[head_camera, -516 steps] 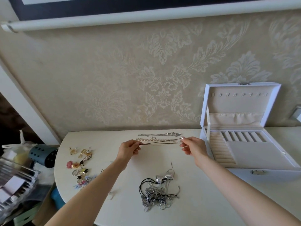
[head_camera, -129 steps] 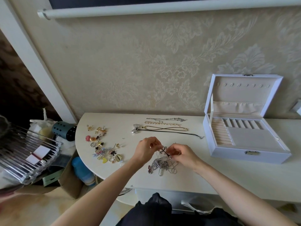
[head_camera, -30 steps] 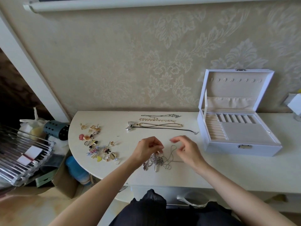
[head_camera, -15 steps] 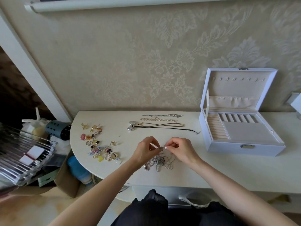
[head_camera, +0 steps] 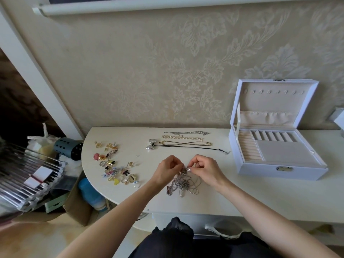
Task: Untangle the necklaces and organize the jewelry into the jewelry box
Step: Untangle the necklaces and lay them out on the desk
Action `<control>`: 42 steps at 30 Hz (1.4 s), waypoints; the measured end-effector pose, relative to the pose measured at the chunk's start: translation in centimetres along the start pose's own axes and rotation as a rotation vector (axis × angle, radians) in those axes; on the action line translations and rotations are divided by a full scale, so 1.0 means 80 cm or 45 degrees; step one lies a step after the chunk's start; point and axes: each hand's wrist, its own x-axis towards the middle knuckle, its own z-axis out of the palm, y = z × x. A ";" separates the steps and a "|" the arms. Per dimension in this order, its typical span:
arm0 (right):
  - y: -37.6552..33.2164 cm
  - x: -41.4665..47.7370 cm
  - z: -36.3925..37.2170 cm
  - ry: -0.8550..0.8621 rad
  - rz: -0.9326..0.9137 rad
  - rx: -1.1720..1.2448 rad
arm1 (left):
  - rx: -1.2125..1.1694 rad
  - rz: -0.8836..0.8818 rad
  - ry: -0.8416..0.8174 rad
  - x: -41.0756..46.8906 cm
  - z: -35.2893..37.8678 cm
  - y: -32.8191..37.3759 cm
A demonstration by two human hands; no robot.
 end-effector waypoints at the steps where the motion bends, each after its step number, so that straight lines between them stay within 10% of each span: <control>1: -0.001 0.000 0.000 0.004 -0.005 0.017 | 0.003 -0.013 0.000 0.001 -0.001 -0.001; 42: -0.011 0.005 0.002 -0.139 -0.104 0.249 | 0.335 0.154 -0.002 0.002 0.006 -0.005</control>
